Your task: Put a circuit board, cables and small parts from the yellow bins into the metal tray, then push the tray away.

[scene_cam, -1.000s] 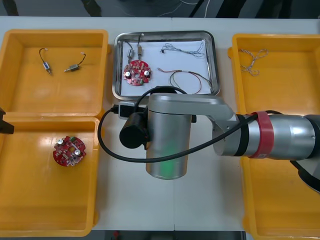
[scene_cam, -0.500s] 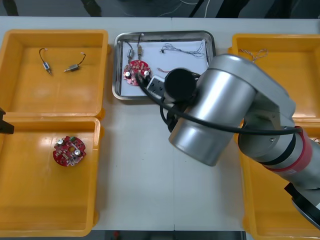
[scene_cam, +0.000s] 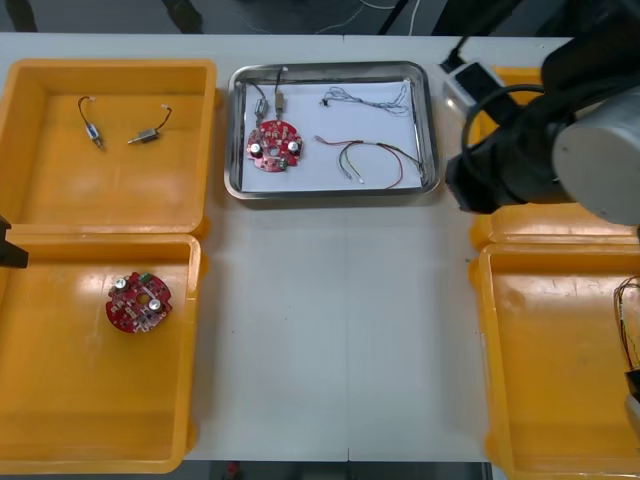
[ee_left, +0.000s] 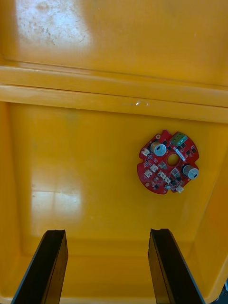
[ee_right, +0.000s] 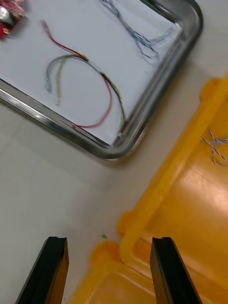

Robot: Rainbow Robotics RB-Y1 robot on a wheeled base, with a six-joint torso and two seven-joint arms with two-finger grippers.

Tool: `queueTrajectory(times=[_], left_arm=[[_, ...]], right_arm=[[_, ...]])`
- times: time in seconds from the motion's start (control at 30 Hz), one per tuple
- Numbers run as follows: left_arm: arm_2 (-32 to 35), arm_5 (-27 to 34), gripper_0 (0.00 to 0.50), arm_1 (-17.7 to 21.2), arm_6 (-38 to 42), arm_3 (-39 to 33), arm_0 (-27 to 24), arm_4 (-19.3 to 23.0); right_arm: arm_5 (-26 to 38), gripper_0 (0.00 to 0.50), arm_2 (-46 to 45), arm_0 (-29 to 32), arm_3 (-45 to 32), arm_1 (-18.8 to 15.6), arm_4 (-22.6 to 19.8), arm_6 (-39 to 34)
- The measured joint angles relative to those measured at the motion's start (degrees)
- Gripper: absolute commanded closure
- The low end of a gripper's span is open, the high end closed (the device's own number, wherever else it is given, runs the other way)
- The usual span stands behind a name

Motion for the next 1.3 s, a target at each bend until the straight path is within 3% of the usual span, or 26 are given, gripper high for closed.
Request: queueTrajectory(times=[0.23, 0.6, 0.9, 1.2, 1.3], left_arm=[[0.00, -0.01, 0.000, 0.00, 0.00, -0.01, 0.01, 0.00], [0.00, -0.03, 0.000, 0.00, 0.00, -0.01, 0.03, 0.00], [0.00, -0.03, 0.000, 0.00, 0.00, -0.01, 0.03, 0.01], [0.00, -0.04, 0.000, 0.00, 0.00, -0.01, 0.04, 0.01], [0.00, -0.04, 0.000, 0.00, 0.00, -0.01, 0.04, 0.01]], right_arm=[[0.00, 0.000, -10.54, 6.48, -0.01, -6.03, -5.01, 0.00], [0.00, 0.000, -25.13, 15.59, 2.57, -10.75, -15.49, 0.00], [0.00, 0.000, -27.99, 21.82, 3.35, -12.39, -15.95, 0.00], [0.00, 0.000, -29.80, 22.25, 8.05, -12.39, -16.65, -0.13], [0.00, 0.000, -30.04, 22.27, 8.51, -12.39, -17.15, -3.11]])
